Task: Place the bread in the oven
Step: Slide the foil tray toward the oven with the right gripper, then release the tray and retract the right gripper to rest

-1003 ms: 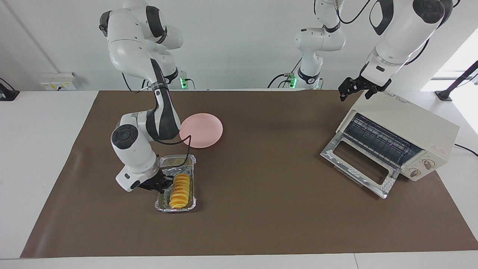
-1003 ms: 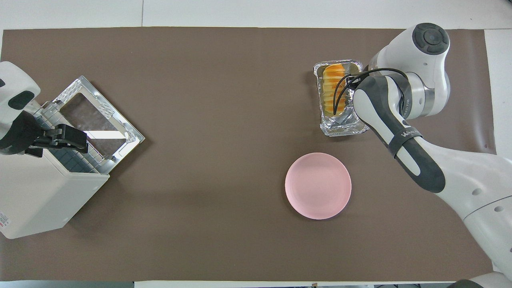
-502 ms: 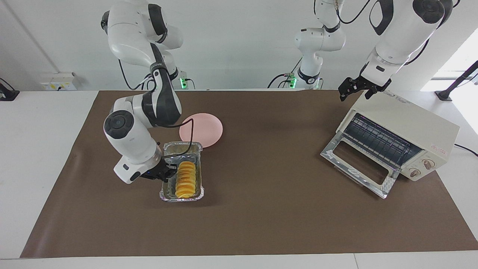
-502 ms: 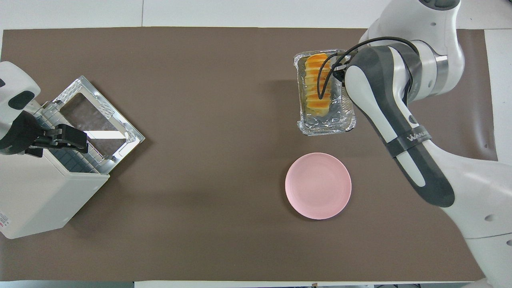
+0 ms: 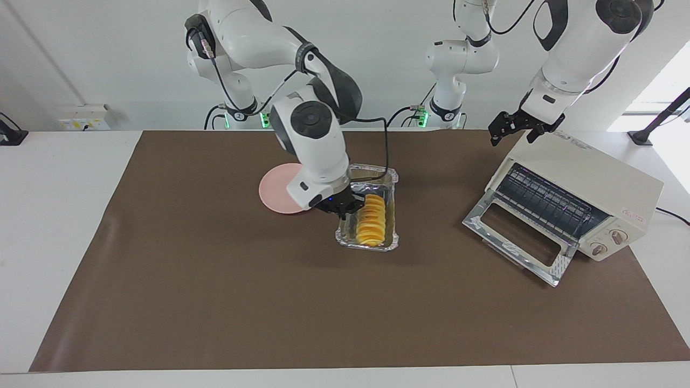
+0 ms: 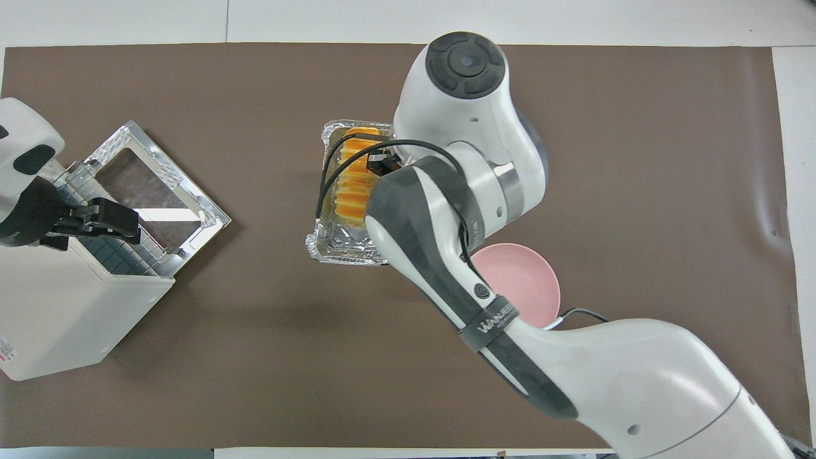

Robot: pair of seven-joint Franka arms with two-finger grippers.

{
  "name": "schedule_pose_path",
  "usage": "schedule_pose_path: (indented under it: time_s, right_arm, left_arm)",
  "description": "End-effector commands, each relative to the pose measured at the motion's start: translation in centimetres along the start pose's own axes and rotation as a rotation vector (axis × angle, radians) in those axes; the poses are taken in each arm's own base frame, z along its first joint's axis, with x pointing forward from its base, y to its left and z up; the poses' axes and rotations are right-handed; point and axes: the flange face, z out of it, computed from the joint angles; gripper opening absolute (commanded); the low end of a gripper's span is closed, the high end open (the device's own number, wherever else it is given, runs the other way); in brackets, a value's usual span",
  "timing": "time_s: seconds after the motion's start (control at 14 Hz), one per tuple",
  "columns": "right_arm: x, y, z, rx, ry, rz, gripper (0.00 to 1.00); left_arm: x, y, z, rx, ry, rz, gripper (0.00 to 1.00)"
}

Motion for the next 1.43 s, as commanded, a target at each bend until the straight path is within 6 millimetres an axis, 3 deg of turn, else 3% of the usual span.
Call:
schedule_pose_path:
  time_s: [0.0,0.14,0.36,0.79,0.86,0.93,1.22,1.36]
  right_arm:
    - [-2.7,-1.3,6.3,0.018,0.010,0.013,0.00]
    - [-3.7,-0.3,8.9,0.019,0.027,0.010,0.00]
    - [-5.8,-0.9,12.1,0.022,0.034,-0.033,0.00]
    - [-5.8,-1.0,12.4,0.030,0.047,-0.116,0.00]
    - [-5.9,-1.0,12.4,0.029,0.045,-0.112,0.71]
    - [-6.0,-1.1,12.1,0.026,0.037,-0.099,1.00]
    - [-5.5,-1.1,10.3,0.021,0.023,-0.022,1.00]
    - [-3.4,0.3,6.0,0.012,0.005,0.019,1.00]
  left_arm:
    - [-0.3,-0.5,-0.3,-0.011,0.010,-0.003,1.00]
    - [-0.3,-0.5,-0.3,-0.011,0.010,-0.003,1.00]
    - [-0.3,-0.5,-0.3,-0.009,0.010,-0.004,1.00]
    - [-0.3,-0.5,-0.3,-0.011,0.010,-0.003,1.00]
    - [-0.3,-0.5,-0.3,-0.011,0.010,-0.003,1.00]
    - [-0.3,-0.5,-0.3,-0.011,0.010,-0.003,1.00]
    - [-0.3,-0.5,-0.3,-0.011,0.010,-0.003,1.00]
    - [-0.3,-0.5,-0.3,-0.011,0.010,-0.003,1.00]
